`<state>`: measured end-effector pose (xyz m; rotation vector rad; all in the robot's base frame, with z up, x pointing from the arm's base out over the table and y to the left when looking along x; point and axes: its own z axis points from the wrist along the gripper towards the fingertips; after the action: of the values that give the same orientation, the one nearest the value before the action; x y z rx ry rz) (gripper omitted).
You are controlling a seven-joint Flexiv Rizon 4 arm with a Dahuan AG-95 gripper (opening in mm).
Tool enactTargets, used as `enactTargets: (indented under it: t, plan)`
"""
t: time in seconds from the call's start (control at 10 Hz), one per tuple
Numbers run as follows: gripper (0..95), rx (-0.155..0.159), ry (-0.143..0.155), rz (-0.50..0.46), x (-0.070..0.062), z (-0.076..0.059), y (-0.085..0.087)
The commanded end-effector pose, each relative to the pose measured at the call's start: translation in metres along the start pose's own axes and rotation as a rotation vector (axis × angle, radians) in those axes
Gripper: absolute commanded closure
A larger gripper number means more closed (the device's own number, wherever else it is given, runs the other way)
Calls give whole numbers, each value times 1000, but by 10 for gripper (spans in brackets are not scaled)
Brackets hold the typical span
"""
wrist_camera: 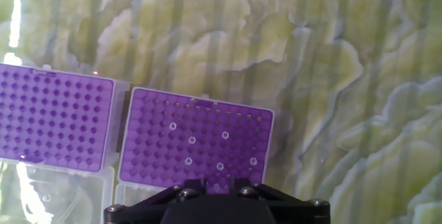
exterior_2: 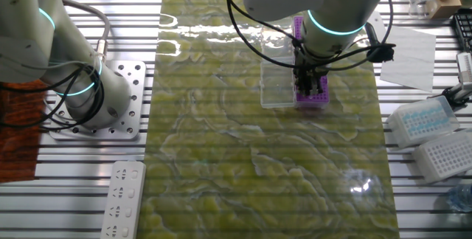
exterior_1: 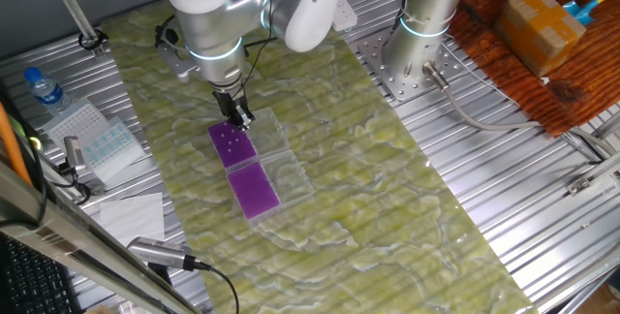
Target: Transfer all small pipette tips from one holder to another
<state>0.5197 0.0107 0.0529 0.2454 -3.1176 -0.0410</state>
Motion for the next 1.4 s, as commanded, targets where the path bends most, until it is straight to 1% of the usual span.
enactTargets:
  t: [0.1,0.3,0.4,0.5,0.7,0.8,0.9,1.0,1.1,1.2,1.3,1.4]
  plan:
    - [950,3,-3,2,0,1,0]
    - [950,2,-2,3,0,0,0]
    - [950,2,2,6,0,-3,0]
    - [950,1,7,9,-1,-11,-1]
    - [950,-1,14,15,-4,-31,-1]
    - [950,-3,15,22,-12,-44,1]
    - [950,-3,15,23,-16,-48,2]
    - [950,-2,19,32,-30,-59,7]
    - [950,-2,19,32,-30,-59,7]
    - [950,0,19,58,-52,-68,18]
    - [950,3,19,69,-57,-71,27]
    - [950,3,19,69,-57,-71,27]
